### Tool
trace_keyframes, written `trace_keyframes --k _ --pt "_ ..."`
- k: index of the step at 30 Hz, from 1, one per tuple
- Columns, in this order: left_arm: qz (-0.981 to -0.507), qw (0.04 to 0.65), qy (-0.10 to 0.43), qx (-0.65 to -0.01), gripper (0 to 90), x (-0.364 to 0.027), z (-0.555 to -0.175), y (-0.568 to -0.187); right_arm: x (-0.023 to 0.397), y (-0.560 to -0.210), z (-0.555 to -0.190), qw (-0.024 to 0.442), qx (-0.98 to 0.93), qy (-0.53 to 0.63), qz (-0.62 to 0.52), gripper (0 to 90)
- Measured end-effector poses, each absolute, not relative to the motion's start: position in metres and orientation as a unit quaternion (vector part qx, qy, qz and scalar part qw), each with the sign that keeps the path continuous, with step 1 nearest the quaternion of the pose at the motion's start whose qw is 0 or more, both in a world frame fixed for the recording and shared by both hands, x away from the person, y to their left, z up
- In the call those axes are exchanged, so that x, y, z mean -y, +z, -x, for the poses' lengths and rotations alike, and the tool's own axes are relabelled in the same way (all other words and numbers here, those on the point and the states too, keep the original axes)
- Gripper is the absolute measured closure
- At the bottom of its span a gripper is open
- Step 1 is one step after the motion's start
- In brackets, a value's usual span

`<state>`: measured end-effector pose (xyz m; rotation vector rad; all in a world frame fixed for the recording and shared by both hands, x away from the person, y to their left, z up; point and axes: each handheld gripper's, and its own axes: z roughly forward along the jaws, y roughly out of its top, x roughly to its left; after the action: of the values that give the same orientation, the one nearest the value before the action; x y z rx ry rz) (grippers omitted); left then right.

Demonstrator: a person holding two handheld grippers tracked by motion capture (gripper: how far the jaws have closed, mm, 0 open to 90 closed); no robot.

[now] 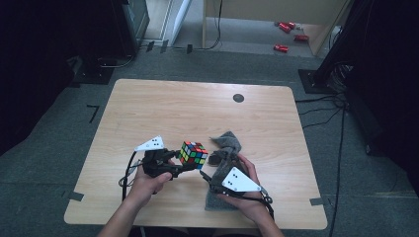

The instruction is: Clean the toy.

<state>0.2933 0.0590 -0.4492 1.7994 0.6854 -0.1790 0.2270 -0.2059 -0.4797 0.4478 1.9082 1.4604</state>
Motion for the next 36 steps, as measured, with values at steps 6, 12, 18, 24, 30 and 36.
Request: trace_keyframes --k 6,12,18,24,30,36 --pt "-0.776 0.553 -0.110 -0.283 34.8 -0.054 -0.295 -0.452 0.200 -0.483 -0.225 0.357 -0.742 0.550 -0.139 24.0" --pt "-0.788 0.542 -0.115 -0.269 34.7 -0.046 -0.291 -0.453 0.196 -0.485 -0.222 0.370 -0.747 0.539 -0.118 27.8" --pt "-0.787 0.531 -0.147 -0.277 34.5 -0.045 -0.295 -0.457 0.195 -0.486 -0.221 0.384 -0.750 0.530 -0.095 29.3" --pt "-0.787 0.536 -0.141 -0.271 32.5 -0.044 -0.294 -0.458 0.196 -0.487 -0.220 0.371 -0.758 0.529 -0.092 33.9" --pt "-0.787 0.557 -0.073 -0.254 25.4 -0.047 -0.289 -0.454 0.204 -0.485 -0.225 0.358 -0.763 0.524 -0.126 33.9" --pt "-0.772 0.589 0.014 -0.237 23.5 -0.054 -0.285 -0.451 0.225 -0.480 -0.235 0.346 -0.743 0.537 -0.200 33.9"
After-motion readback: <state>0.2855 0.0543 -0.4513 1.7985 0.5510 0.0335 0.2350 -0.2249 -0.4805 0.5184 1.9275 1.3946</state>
